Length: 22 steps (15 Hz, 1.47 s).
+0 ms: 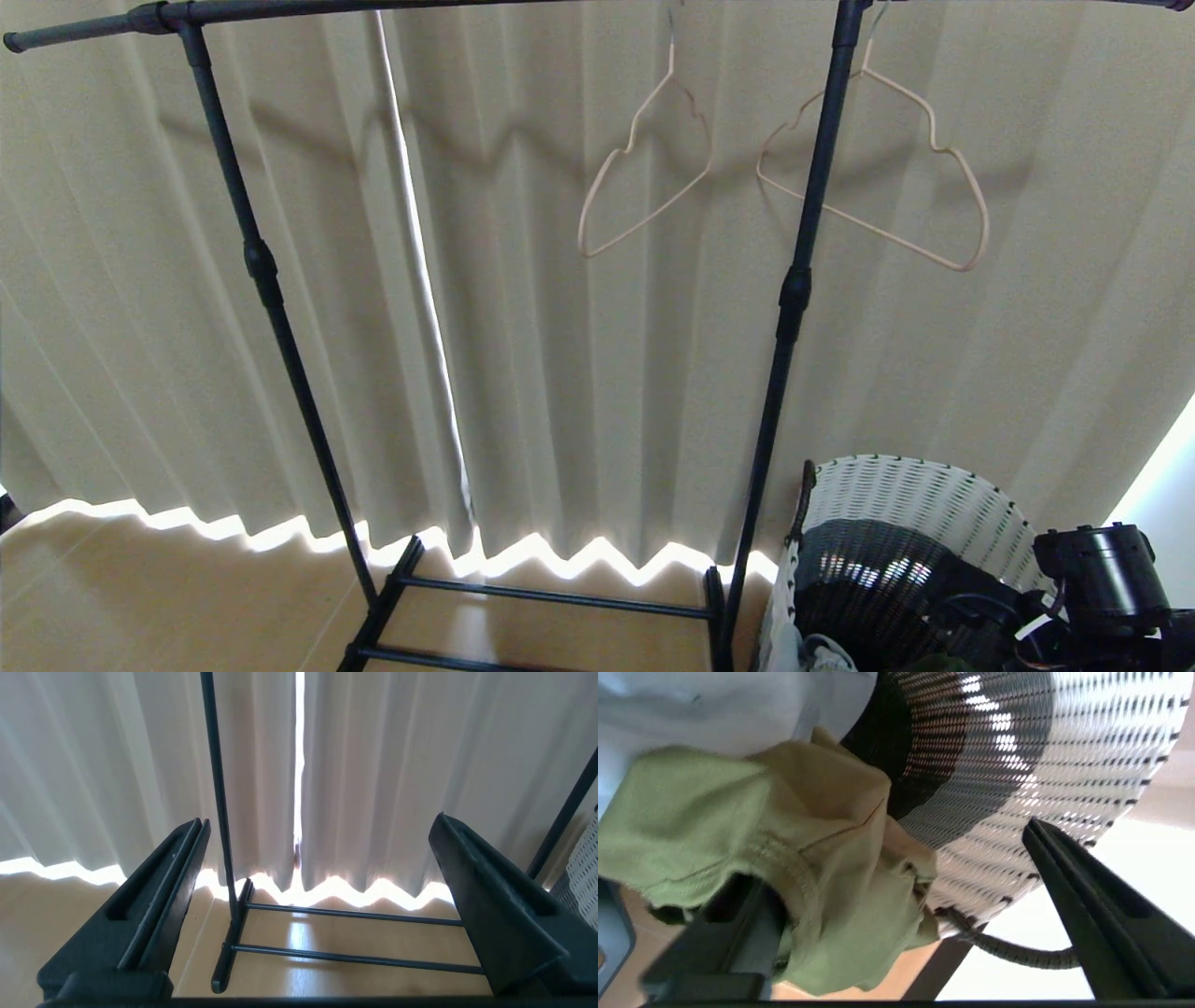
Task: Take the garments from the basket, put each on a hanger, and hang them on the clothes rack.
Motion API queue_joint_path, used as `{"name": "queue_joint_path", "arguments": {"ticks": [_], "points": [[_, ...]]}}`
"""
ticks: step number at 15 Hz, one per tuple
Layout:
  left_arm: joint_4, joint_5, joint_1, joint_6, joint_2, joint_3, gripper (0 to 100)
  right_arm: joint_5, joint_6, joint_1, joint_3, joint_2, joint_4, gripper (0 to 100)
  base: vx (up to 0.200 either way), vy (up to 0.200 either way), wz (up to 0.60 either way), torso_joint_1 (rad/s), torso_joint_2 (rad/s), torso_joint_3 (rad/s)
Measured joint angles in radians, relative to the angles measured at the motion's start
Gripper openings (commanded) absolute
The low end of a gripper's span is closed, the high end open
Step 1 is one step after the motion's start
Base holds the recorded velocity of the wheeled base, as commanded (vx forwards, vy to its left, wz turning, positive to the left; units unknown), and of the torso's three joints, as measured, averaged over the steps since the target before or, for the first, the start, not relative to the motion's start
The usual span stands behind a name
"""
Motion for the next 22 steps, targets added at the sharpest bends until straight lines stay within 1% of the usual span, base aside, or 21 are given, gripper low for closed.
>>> {"name": "queue_joint_path", "arguments": {"ticks": [5, 7, 10, 12, 14, 15, 17, 19, 20, 22], "points": [[0.000, 0.000, 0.001, 0.000, 0.000, 0.000, 100, 0.006, 0.000, 0.000, 0.022, -0.030, -0.006, 0, 0.000, 0.000, 0.00, 0.000, 0.00, 0.000], [0.000, 0.000, 0.000, 0.000, 0.000, 0.000, 100, 0.019, 0.003, 0.000, 0.054, -0.092, -0.021, 0, 0.000, 0.000, 0.00, 0.000, 0.00, 0.000], [0.000, 0.000, 0.000, 0.000, 0.000, 0.000, 100, 0.043, 0.029, -0.006, 0.101, -0.284, -0.030, 0, 0.000, 0.000, 0.00, 0.000, 0.00, 0.000], [0.000, 0.000, 0.000, 0.000, 0.000, 0.000, 100, 0.053, 0.082, -0.015, 0.111, -0.446, -0.029, 0, 0.000, 0.000, 0.00, 0.000, 0.00, 0.000], [0.000, 0.000, 0.000, 0.000, 0.000, 0.000, 100, 0.057, 0.144, -0.045, 0.086, -0.591, -0.015, 0, 0.000, 0.000, 0.00, 0.000, 0.00, 0.000], [0.000, 0.000, 0.001, 0.000, 0.000, 0.000, 100, 0.058, 0.173, -0.066, 0.058, -0.648, 0.009, 0, 0.000, 0.000, 0.00, 0.000, 0.00, 0.000], [0.000, 0.000, 0.000, 0.002, 0.000, 0.000, 100, 0.058, 0.234, -0.091, -0.008, -0.749, 0.113, 0, 0.000, 0.000, 0.00, 0.000, 0.00, 0.000], [0.000, 0.000, 0.000, 0.002, 0.000, 0.000, 100, 0.063, 0.254, -0.099, -0.061, -0.832, 0.231, 0, 0.000, 0.000, 0.00, 0.000, 0.00, 0.000], [0.000, 0.000, 0.000, 0.002, 0.000, 0.000, 100, 0.073, 0.260, -0.100, -0.083, -0.876, 0.294, 0, -0.200, 0.000, 0.00, 0.012, 0.01, 0.007], [0.000, 0.000, -0.001, 0.002, 0.000, 0.000, 100, 0.102, 0.263, -0.101, -0.108, -0.945, 0.340, 0, -0.200, 0.000, 0.00, 0.000, 0.00, 0.000]]}}
